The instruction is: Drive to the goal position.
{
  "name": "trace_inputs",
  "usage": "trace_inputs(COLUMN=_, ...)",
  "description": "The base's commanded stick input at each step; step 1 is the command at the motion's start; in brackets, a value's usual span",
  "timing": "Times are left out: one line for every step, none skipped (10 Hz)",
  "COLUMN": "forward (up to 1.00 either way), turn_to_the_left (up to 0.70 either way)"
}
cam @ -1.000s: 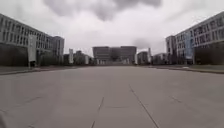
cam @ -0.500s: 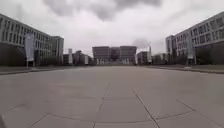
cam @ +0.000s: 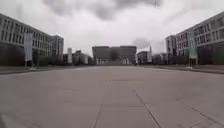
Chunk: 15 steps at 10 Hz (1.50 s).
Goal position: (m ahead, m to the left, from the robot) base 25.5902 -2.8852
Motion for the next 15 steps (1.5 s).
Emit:
trace_inputs(forward=0.7, turn_to_the_left=0.01)
trace_inputs(forward=0.7, turn_to_the_left=0.01)
trace_inputs(forward=0.7, turn_to_the_left=0.01)
trace_inputs(forward=0.7, turn_to_the_left=0.01)
trace_inputs(forward=0.7, turn_to_the_left=0.01)
trace_inputs(forward=0.7, turn_to_the_left=0.01)
trace_inputs(forward=0.7, turn_to_the_left=0.01)
trace_inputs(forward=0.7, turn_to_the_left=0.01)
trace_inputs(forward=0.7, turn_to_the_left=0.01)
trace_inputs(forward=0.7, turn_to_the_left=0.01)
trace_inputs(forward=0.7, turn_to_the_left=0.01)
trace_inputs(forward=0.7, turn_to_the_left=0.01)
trace_inputs(forward=0.7, turn_to_the_left=0.01)
trace_inputs(forward=0.7, turn_to_the_left=0.01)
trace_inputs(forward=0.7, turn_to_the_left=0.01)
